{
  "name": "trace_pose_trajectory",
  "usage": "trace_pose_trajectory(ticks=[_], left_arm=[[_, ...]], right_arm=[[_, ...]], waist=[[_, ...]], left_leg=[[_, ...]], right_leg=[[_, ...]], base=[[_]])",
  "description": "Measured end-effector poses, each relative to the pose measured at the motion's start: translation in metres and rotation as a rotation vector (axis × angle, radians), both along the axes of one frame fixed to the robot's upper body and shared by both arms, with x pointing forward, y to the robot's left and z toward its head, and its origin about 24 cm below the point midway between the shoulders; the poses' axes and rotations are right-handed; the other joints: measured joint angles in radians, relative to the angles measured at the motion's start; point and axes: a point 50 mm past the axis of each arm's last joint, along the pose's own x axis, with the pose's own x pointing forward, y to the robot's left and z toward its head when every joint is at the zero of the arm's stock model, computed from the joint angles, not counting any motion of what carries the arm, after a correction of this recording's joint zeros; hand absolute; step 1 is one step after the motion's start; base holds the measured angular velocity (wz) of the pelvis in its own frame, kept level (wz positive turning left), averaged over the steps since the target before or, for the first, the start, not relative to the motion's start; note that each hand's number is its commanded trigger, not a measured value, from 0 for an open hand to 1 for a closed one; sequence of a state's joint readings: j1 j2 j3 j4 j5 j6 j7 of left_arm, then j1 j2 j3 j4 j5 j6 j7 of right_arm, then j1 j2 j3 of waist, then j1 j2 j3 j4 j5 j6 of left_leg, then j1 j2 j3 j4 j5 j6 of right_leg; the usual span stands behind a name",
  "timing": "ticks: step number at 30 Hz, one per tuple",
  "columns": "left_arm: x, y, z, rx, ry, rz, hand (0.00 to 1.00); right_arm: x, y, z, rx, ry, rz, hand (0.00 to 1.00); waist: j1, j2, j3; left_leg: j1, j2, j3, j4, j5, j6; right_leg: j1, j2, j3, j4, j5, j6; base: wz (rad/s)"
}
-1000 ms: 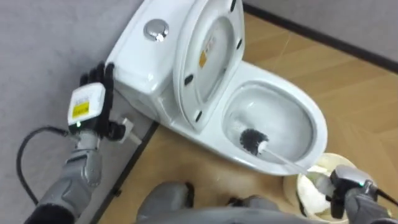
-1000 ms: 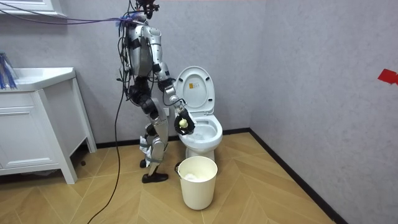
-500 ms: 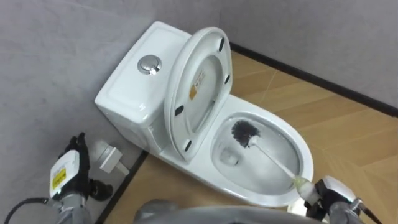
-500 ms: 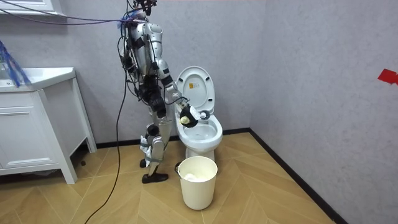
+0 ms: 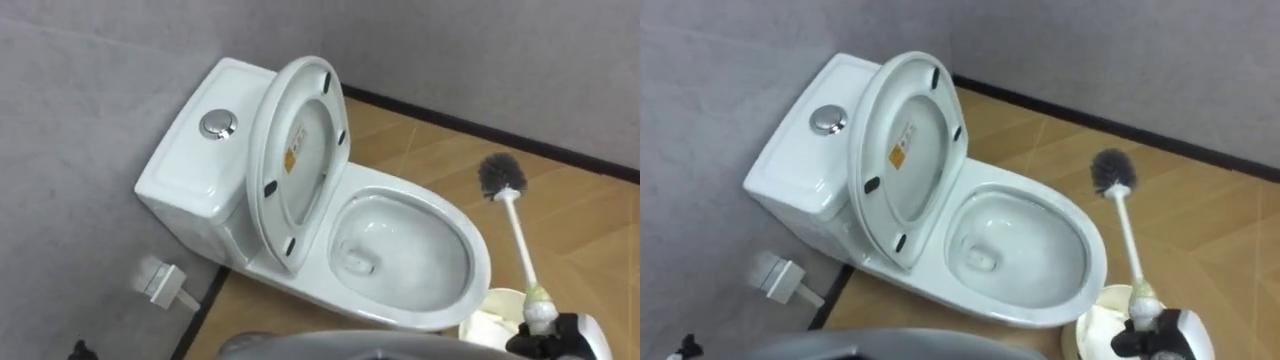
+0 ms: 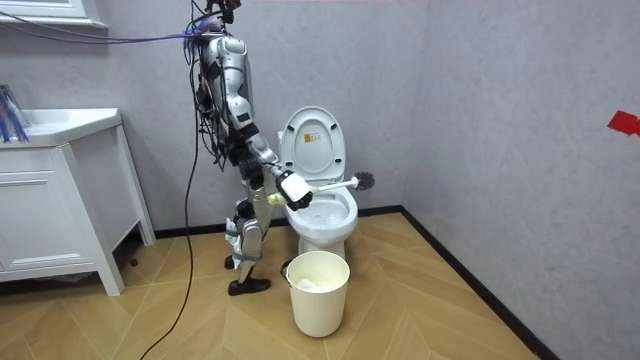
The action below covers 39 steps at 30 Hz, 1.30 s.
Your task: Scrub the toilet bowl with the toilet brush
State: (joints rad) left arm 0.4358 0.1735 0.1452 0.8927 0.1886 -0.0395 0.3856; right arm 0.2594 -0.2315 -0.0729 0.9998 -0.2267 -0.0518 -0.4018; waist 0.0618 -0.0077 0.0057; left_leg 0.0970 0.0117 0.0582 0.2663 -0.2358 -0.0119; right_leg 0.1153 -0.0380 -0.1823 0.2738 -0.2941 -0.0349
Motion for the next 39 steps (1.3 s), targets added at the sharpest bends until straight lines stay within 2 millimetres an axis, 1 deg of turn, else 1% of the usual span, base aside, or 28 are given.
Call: trace_pose_trajectory(ticks=[2, 3, 4, 5, 6, 7, 9, 11, 12, 13, 14, 15, 18, 19, 20, 21, 26, 29, 35, 39], left_arm=[[0.004, -0.001, -0.001, -0.013, -0.002, -0.003, 0.0], [0.006, -0.001, -0.002, -0.021, -0.002, -0.004, 0.0], [0.006, -0.001, -0.003, -0.029, 0.004, -0.004, 0.0], [0.01, -0.003, -0.005, -0.043, -0.001, -0.006, 0.0], [0.014, -0.004, -0.005, -0.055, -0.007, -0.011, 0.0], [0.016, -0.004, -0.006, -0.059, -0.009, -0.011, 0.0], [0.025, -0.005, -0.006, -0.068, -0.028, -0.019, 0.0], [0.031, -0.006, -0.007, -0.083, -0.037, -0.03, 0.0], [0.036, -0.007, -0.007, -0.092, -0.048, -0.037, 0.0], [0.037, -0.007, -0.008, -0.099, -0.047, -0.038, 0.0], [0.043, -0.009, -0.008, -0.111, -0.056, -0.045, 0.0], [0.048, -0.01, -0.009, -0.122, -0.068, -0.052, 0.0], [0.059, -0.013, -0.009, -0.15, -0.087, -0.073, 0.0], [0.062, -0.013, -0.009, -0.154, -0.091, -0.078, 0.0], [0.063, -0.014, -0.01, -0.161, -0.087, -0.079, 0.0], [0.062, -0.015, -0.01, -0.17, -0.082, -0.082, 0.0], [0.06, -0.018, -0.012, -0.189, -0.062, -0.094, 0.0], [0.059, -0.02, -0.013, -0.194, -0.047, -0.102, 0.0], [0.057, -0.023, -0.015, -0.219, -0.02, -0.12, 0.0], [0.054, -0.025, -0.017, -0.231, 0.015, -0.128, 0.0]], right_arm=[[-0.003, 0.002, 0.0, -0.008, -0.009, -0.009, 1.0], [-0.004, 0.004, -0.001, -0.013, -0.01, -0.015, 1.0], [-0.005, 0.005, -0.002, -0.015, -0.008, -0.019, 1.0], [-0.009, 0.006, -0.003, -0.015, -0.002, -0.032, 1.0], [-0.017, 0.008, -0.004, -0.01, 0.014, -0.054, 1.0], [-0.02, 0.009, -0.005, -0.007, 0.017, -0.069, 1.0], [-0.027, 0.012, -0.007, 0.0, 0.032, -0.108, 1.0], [-0.033, 0.014, -0.008, 0.002, 0.048, -0.114, 1.0], [-0.036, 0.015, -0.009, 0.007, 0.054, -0.122, 1.0], [-0.037, 0.016, -0.009, 0.009, 0.056, -0.128, 1.0], [-0.038, 0.018, -0.01, 0.015, 0.057, -0.139, 1.0], [-0.039, 0.02, -0.011, 0.02, 0.056, -0.145, 1.0], [-0.039, 0.022, -0.011, 0.031, 0.059, -0.145, 1.0], [-0.038, 0.022, -0.012, 0.033, 0.06, -0.145, 0.82], [-0.038, 0.022, -0.012, 0.038, 0.061, -0.144, 0.11], [-0.039, 0.023, -0.012, 0.041, 0.063, -0.144, 0.0], [-0.039, 0.024, -0.015, 0.055, 0.099, -0.158, 0.0], [-0.041, 0.025, -0.018, 0.061, 0.134, -0.168, 0.0], [-0.053, 0.028, -0.021, 0.098, 0.212, -0.19, 0.0], [-0.055, 0.031, -0.022, 0.119, 0.235, -0.194, 0.0]], waist=[[-0.013, 0.006, -0.0041], [-0.028, 0.008, -0.005], [-0.032, 0.01, -0.0062], [-0.042, 0.012, -0.0075], [-0.06, 0.014, -0.0077], [-0.065, 0.015, -0.0081], [-0.088, 0.015, -0.008], [-0.097, 0.016, -0.0081], [-0.103, 0.016, -0.0079], [-0.106, 0.016, -0.0079], [-0.112, 0.015, -0.0077], [-0.114, 0.016, -0.008], [-0.12, 0.015, -0.0081], [-0.123, 0.015, -0.008], [-0.128, 0.017, -0.007], [-0.13, 0.018, -0.0067], [-0.133, 0.022, -0.0063], [-0.139, 0.023, -0.0053], [-0.139, 0.025, -0.0028], [-0.14, 0.024, -0.0012]], left_leg=[[0.003, 0.003, 0.0, -0.011, -0.002, -0.002], [0.002, 0.006, 0.011, -0.018, -0.002, -0.002], [0.003, 0.007, 0.017, -0.023, -0.002, -0.003], [0.009, 0.01, 0.026, -0.03, -0.002, -0.003], [0.015, 0.01, 0.032, -0.033, -0.002, -0.003], [0.019, 0.01, 0.037, -0.034, -0.002, -0.003], [0.028, 0.012, 0.062, -0.034, -0.002, -0.003], [0.034, 0.014, 0.077, -0.036, -0.002, -0.003], [0.039, 0.015, 0.077, -0.043, -0.002, -0.003], [0.041, 0.016, 0.077, -0.047, -0.002, -0.003], [0.042, 0.016, 0.077, -0.053, -0.001, -0.003], [0.046, 0.017, 0.079, -0.063, -0.001, -0.003], [0.055, 0.015, 0.079, -0.073, -0.002, -0.003], [0.056, 0.014, 0.078, -0.076, -0.002, -0.003], [0.056, 0.013, 0.079, -0.078, -0.002, -0.003], [0.055, 0.012, 0.08, -0.079, -0.002, -0.003], [0.056, 0.011, 0.082, -0.085, -0.002, -0.003], [0.056, 0.011, 0.082, -0.087, -0.002, -0.003], [0.06, 0.013, 0.082, -0.103, -0.001, -0.002], [0.065, 0.011, 0.082, -0.106, -0.001, -0.002]], right_leg=[[-0.009, 0.006, 0.015, 0.0, 0.004, -0.001], [-0.014, 0.01, 0.021, 0.0, 0.007, -0.002], [-0.017, 0.012, 0.028, 0.0, 0.008, -0.003], [-0.02, 0.015, 0.039, -0.001, 0.011, -0.003], [-0.017, 0.015, 0.046, -0.001, 0.012, -0.003], [-0.017, 0.016, 0.052, 0.0, 0.012, -0.003], [-0.019, 0.023, 0.08, 0.001, 0.012, -0.003], [-0.025, 0.024, 0.104, 0.003, 0.013, -0.005], [-0.029, 0.027, 0.118, 0.003, 0.016, -0.005], [-0.032, 0.029, 0.126, 0.003, 0.017, -0.005], [-0.037, 0.035, 0.131, 0.002, 0.021, -0.006], [-0.045, 0.04, 0.147, 0.002, 0.023, -0.006], [-0.049, 0.041, 0.159, -0.001, 0.029, -0.003], [-0.048, 0.041, 0.163, -0.001, 0.03, -0.003], [-0.05, 0.042, 0.173, -0.003, 0.031, -0.001], [-0.056, 0.042, 0.181, -0.001, 0.032, 0.001], [-0.062, 0.044, 0.194, 0.0, 0.033, 0.003], [-0.062, 0.044, 0.193, -0.002, 0.033, 0.003], [-0.061, 0.048, 0.196, -0.017, 0.041, 0.006], [-0.061, 0.048, 0.205, -0.018, 0.043, 0.009]], base=[[-0.24], [-0.2], [-0.24], [-0.22], [-0.22], [-0.21], [-0.33], [-0.42], [-0.41], [-0.34], [-0.32], [-0.33], [-0.27], [-0.12], [-0.11], [-0.13], [-0.07], [0.0], [-0.01], [-0.11]])
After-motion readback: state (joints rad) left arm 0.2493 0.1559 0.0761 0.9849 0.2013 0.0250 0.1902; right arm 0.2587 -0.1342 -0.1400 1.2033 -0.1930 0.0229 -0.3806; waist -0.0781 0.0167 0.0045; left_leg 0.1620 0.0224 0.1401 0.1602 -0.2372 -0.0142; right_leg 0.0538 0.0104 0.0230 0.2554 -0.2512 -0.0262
